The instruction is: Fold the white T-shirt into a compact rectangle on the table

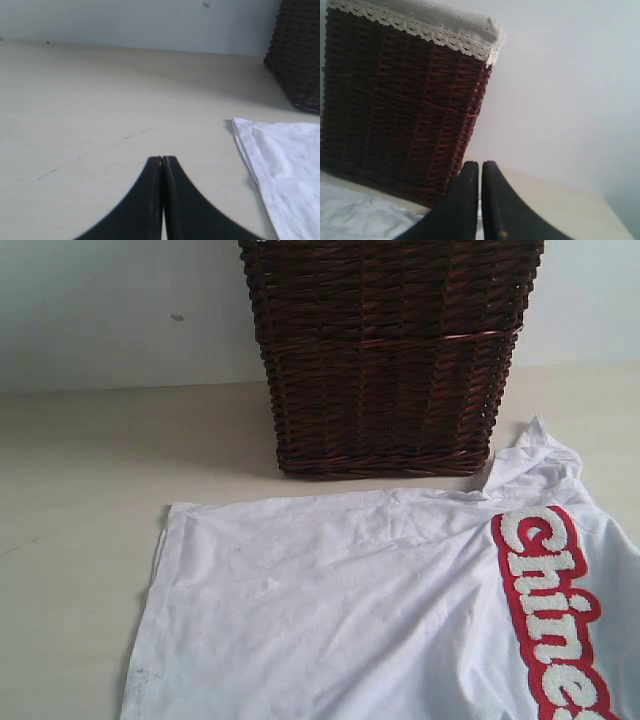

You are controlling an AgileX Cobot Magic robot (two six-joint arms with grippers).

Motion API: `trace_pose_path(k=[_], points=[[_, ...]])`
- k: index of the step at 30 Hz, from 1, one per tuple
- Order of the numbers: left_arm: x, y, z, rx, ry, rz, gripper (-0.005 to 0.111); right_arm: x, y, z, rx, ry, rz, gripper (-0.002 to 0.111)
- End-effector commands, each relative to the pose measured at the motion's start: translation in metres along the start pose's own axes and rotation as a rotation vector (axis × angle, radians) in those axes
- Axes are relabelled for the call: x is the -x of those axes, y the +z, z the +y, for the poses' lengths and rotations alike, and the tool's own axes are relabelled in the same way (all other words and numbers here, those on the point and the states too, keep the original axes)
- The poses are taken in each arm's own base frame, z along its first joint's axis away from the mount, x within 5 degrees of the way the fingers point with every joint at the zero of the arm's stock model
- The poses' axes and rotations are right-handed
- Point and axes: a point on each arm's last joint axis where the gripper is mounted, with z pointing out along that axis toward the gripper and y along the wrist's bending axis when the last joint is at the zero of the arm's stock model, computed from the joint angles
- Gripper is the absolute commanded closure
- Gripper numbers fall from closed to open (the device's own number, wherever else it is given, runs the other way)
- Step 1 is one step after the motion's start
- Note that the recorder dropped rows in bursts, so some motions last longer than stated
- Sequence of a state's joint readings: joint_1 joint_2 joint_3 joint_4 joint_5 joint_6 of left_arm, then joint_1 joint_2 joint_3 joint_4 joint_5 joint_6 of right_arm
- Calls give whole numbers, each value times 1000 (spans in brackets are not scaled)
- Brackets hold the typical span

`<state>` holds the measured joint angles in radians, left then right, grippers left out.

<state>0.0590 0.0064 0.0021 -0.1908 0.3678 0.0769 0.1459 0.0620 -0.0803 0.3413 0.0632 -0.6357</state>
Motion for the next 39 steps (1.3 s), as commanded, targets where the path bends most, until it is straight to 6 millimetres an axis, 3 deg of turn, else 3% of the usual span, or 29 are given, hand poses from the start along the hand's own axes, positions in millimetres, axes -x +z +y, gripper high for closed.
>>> trace_pose_path(k=[1,9,16,22,26,34,39], points=[[1,-1,-1,-7,-5,-12,107,-13,-6,10,94,86,119,103],[2,1,0,-3,-10,-2,107,-18,-7,13,130,87,172,103],[35,57,1,54,-42,417,107,-17,-7,14,131,93,171,103],[26,92,4,79,-60,634,107,-17,-7,14,131,93,171,103],[31,109,1,67,-100,553,107,-17,-7,14,131,93,171,103],[54,118,0,76,-135,430,107,-17,-7,14,131,95,171,103],[41,135,7,138,-201,472,107,-17,-7,14,131,95,171,103]])
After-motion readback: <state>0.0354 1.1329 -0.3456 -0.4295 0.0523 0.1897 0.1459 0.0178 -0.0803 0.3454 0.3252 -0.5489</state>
